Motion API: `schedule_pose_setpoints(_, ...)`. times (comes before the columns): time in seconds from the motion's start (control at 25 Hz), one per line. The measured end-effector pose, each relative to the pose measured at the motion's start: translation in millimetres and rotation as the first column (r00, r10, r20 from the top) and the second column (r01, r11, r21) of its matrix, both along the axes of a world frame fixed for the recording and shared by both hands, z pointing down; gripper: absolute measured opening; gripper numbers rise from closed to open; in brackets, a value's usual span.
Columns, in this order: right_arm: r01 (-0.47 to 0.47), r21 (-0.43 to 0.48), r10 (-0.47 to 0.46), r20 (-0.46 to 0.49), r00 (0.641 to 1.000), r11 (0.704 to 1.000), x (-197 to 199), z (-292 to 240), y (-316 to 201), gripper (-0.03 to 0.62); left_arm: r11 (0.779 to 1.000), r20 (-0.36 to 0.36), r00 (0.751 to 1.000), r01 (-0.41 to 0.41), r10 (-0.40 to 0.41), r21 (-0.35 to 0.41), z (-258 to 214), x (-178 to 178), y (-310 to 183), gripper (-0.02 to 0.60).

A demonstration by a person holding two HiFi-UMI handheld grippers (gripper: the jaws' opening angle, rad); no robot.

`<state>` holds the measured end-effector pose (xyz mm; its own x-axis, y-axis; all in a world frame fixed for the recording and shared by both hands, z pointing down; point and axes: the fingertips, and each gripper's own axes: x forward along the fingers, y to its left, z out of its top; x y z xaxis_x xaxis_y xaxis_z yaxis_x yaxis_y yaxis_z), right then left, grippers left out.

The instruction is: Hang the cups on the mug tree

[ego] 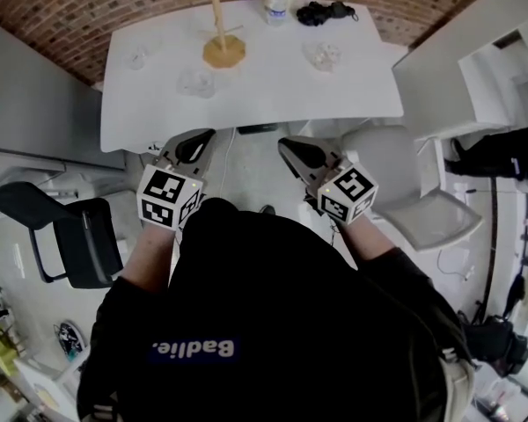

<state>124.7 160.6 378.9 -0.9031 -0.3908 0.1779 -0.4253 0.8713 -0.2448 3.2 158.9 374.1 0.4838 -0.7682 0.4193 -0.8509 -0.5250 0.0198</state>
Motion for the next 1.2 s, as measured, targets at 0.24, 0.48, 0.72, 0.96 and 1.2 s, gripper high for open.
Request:
schedule_pose_setpoints(0.24, -0.001, -0.009, 0.001, -0.02, 1.0, 1.0, -2, 5, -19, 0.029, 0.999, 0.052, 0.998, 0.048, -0.047, -0.02, 11, -24, -34, 0.0)
schedule_pose_setpoints(0.48, -0.05, -0.017, 0.049, -0.057, 0.997, 0.999, -15, 8, -60, 0.029, 0.998, 0.16, 0.987, 0.019, -0.011, -0.054, 51, -49, -79, 0.0)
schedule_pose_setpoints(0.72, -0.067, -0.03, 0.063, -0.115, 0.991, 0.997, -44, 18, -100, 0.029, 0.993, 0.26, 0.963, -0.043, 0.069, -0.107, 104, -69, -124, 0.001)
schedule_pose_setpoints(0.96, -0.121, -0.039, 0.113, -0.161, 0.98, 0.992, -66, 20, -133, 0.029, 0.98, 0.278, 0.952, -0.079, 0.129, -0.184, 149, -88, -152, 0.002)
schedule_pose_setpoints(1.2, -0.145, -0.058, 0.131, -0.199, 0.971, 0.988, -81, 37, -151, 0.029, 0.962, 0.354, 0.91, -0.138, 0.217, -0.236, 180, -91, -167, 0.027)
